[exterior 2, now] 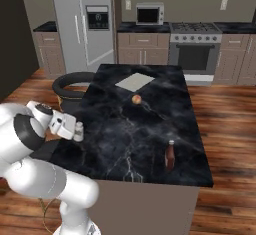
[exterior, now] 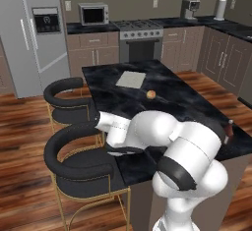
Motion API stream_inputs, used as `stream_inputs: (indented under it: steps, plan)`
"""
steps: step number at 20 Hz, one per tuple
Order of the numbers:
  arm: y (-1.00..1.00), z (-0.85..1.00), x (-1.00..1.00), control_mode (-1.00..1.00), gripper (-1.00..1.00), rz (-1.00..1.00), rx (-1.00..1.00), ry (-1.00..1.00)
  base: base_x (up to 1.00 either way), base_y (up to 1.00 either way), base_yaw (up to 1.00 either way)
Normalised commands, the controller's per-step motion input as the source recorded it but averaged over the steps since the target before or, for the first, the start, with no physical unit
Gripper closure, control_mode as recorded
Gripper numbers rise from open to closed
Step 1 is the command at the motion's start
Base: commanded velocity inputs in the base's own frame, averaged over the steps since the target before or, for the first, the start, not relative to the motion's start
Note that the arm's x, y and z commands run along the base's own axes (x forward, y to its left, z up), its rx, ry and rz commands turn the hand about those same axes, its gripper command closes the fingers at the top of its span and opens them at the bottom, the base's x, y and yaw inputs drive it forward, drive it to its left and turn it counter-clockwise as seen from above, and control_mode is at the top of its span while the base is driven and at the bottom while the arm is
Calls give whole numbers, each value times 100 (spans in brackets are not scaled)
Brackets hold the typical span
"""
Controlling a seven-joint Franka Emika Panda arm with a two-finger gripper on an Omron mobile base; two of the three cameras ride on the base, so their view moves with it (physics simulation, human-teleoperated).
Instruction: Move the shaker and ketchup from the cabinet to the dining counter.
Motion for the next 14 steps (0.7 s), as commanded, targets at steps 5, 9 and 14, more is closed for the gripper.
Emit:
stream_inputs:
  steps: [5, 9, 14]
  plan:
    - [0, -33, 0, -100, 100, 0, 0, 1, 0, 0, 0]
    - [0, -26, 0, -100, 100, 0, 0, 0, 0, 0, 0]
    - [0, -16, 0, -100, 100, 0, 0, 0, 0, 0, 0]
